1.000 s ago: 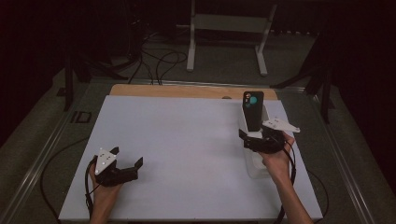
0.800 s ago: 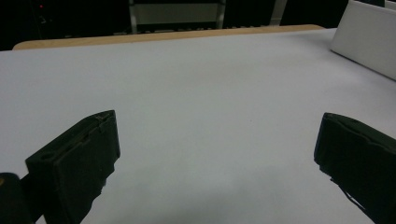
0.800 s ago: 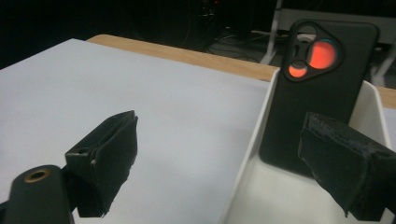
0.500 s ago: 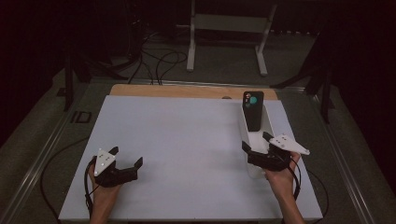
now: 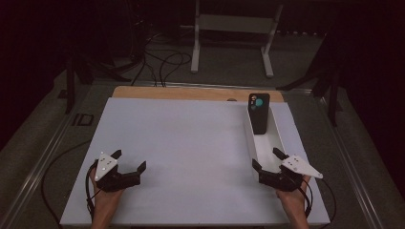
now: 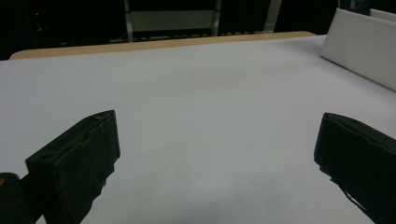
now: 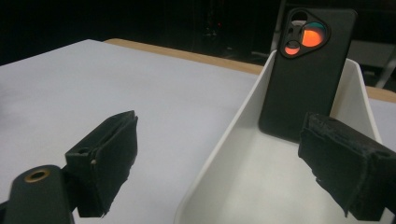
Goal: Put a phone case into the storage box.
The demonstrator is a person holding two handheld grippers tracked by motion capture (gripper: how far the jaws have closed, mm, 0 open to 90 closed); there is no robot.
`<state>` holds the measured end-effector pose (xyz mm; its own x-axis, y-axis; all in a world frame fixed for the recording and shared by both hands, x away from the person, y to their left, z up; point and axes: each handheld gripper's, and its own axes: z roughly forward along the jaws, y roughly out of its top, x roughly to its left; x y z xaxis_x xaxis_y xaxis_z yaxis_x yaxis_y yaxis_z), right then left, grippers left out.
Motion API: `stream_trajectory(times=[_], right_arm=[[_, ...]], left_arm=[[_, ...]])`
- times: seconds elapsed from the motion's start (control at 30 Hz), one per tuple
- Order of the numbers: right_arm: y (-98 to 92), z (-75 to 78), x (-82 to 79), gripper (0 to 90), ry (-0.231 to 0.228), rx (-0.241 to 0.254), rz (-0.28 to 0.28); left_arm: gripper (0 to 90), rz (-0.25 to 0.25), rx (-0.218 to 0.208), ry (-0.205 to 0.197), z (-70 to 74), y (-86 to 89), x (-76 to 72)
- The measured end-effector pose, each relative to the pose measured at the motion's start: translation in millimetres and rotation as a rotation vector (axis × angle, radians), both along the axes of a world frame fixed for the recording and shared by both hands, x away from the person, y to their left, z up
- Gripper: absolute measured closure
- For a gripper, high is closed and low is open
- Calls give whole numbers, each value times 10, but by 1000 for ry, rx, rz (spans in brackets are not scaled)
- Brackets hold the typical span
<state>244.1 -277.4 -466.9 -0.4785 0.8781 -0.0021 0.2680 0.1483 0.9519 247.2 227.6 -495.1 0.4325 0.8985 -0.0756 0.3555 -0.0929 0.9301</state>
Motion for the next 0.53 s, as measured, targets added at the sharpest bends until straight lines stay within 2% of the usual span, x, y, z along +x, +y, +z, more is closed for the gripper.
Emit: stream_trajectory(times=[0.13,0.3,0.53], right_arm=[[-29,-25,-62,117,-13,24,11],[-35,-56,-71,115,-12,26,18],[-40,-60,-65,110,-10,28,24]], left_arm=[[6,-31,5,-23,23,-27,-28],[4,-84,39,-68,62,-82,-98],[4,-91,39,-65,57,-112,-102]])
